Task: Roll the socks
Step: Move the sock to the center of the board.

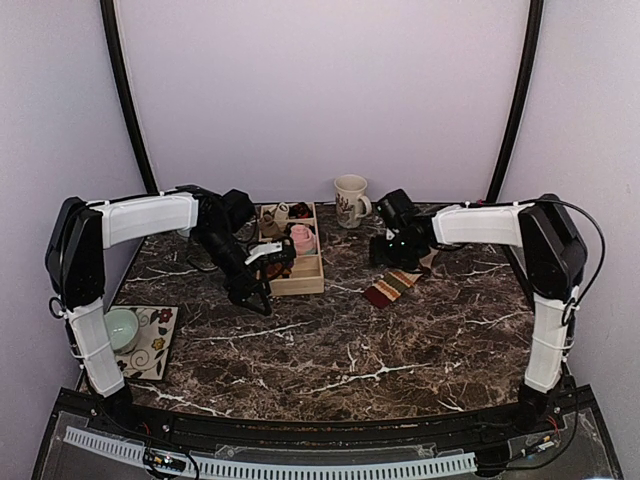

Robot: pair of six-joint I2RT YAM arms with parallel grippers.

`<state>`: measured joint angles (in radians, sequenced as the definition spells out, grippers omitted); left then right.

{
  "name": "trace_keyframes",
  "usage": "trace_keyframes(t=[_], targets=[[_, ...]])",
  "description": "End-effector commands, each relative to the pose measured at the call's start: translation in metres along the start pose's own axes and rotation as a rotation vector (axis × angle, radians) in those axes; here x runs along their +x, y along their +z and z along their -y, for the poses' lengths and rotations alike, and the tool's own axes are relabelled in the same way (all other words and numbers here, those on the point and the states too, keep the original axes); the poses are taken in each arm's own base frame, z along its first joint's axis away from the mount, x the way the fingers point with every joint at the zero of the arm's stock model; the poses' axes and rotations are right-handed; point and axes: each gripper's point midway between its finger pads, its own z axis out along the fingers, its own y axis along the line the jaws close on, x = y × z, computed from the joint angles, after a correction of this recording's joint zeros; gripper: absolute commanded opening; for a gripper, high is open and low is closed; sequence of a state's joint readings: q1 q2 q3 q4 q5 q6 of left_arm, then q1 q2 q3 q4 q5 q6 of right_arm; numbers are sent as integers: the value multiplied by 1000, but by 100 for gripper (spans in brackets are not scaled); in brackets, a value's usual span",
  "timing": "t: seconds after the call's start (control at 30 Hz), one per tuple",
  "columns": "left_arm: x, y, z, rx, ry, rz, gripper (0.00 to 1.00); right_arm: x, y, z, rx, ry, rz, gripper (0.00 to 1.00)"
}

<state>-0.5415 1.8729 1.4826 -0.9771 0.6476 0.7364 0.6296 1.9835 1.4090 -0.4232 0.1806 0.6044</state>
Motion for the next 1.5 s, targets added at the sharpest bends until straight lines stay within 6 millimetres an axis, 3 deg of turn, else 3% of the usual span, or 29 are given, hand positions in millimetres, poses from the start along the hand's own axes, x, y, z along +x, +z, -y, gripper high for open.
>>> trace_keyframes(t=[0.0,0.13,0.33,0.47,0.6,0.8,0.87,1.0,1.1,1.23,1.33,1.43,1.47], targets=[[-4,-16,11,-21,20,19,89,-46,-8,71,122,141,65,67],[-5,-16,11,-20,21,14,89,-44,18,88,157,116,-3,66],[-3,-17,11,-30,29,8,89,-29,52,95,205,89,-87,64],[-3,-20,12,-40,43,7,89,-17,66,90,170,102,-130,64],[-2,-22,12,-51,51,2,89,-7,77,59,73,67,-153,64],[0,-22,13,-48,47,-4,89,11,82,-25,-63,-156,-157,64],[1,-21,13,-45,44,-7,88,15,79,-42,-84,-197,-138,64],[4,-19,11,-49,41,-16,88,15,70,-52,-119,-170,-131,65],[5,-16,9,-49,33,-22,89,-6,38,-67,-218,-140,-48,70],[6,-14,8,-43,23,-27,88,-28,-21,-86,-342,-198,89,73],[6,-14,10,-41,27,-21,90,-11,-48,-77,-369,-268,185,74],[6,-14,8,-55,36,-9,98,31,-55,-55,-390,-318,229,78],[5,-14,7,-61,40,-2,99,42,-61,-57,-433,-336,248,81]])
